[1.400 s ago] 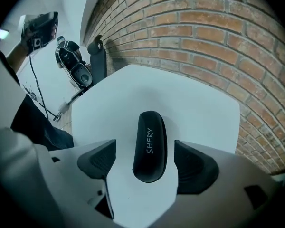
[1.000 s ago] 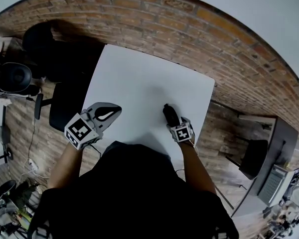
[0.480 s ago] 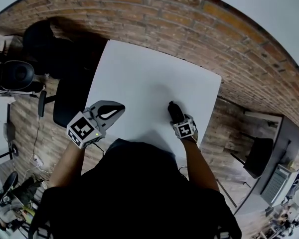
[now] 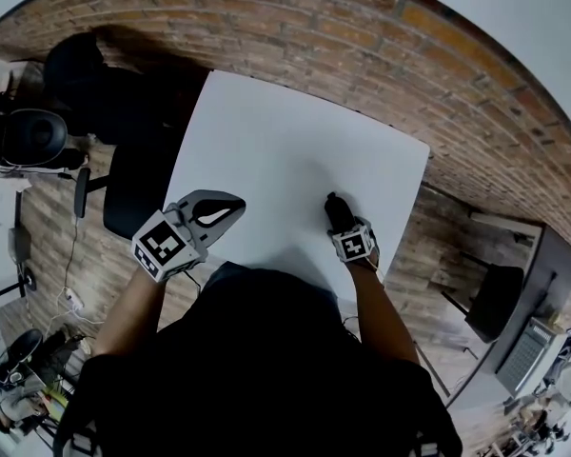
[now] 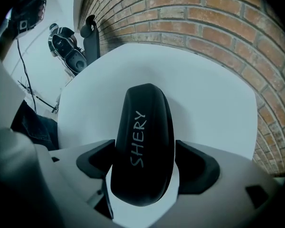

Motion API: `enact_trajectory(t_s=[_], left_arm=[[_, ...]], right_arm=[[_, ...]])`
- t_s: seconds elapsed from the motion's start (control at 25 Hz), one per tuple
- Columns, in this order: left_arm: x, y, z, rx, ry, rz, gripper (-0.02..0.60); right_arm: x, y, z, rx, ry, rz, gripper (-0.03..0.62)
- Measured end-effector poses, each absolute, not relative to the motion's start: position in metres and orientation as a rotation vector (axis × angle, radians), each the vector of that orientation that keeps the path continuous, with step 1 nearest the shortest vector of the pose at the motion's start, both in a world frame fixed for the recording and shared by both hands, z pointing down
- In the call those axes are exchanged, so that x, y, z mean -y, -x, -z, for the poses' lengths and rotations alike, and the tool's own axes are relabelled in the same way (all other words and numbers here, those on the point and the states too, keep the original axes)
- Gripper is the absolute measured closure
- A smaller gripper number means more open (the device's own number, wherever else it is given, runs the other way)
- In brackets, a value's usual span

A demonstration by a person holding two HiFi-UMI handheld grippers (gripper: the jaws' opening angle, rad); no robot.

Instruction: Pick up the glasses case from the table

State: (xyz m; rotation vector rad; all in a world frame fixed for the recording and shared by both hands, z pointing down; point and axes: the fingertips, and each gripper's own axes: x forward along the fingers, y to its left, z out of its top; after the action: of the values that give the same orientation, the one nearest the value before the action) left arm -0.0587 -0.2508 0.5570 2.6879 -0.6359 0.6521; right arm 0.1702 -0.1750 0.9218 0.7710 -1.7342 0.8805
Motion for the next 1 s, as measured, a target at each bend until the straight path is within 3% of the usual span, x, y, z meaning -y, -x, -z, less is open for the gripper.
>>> enact_trajectory(t_s=[1.0], left_arm=[[0.247,0.054,-0.56,0.614,-2.676,-0.659,0.569]], right_arm=[[0.186,-0.17,-0.932,1.749,-0.846,-0.748,0.226]])
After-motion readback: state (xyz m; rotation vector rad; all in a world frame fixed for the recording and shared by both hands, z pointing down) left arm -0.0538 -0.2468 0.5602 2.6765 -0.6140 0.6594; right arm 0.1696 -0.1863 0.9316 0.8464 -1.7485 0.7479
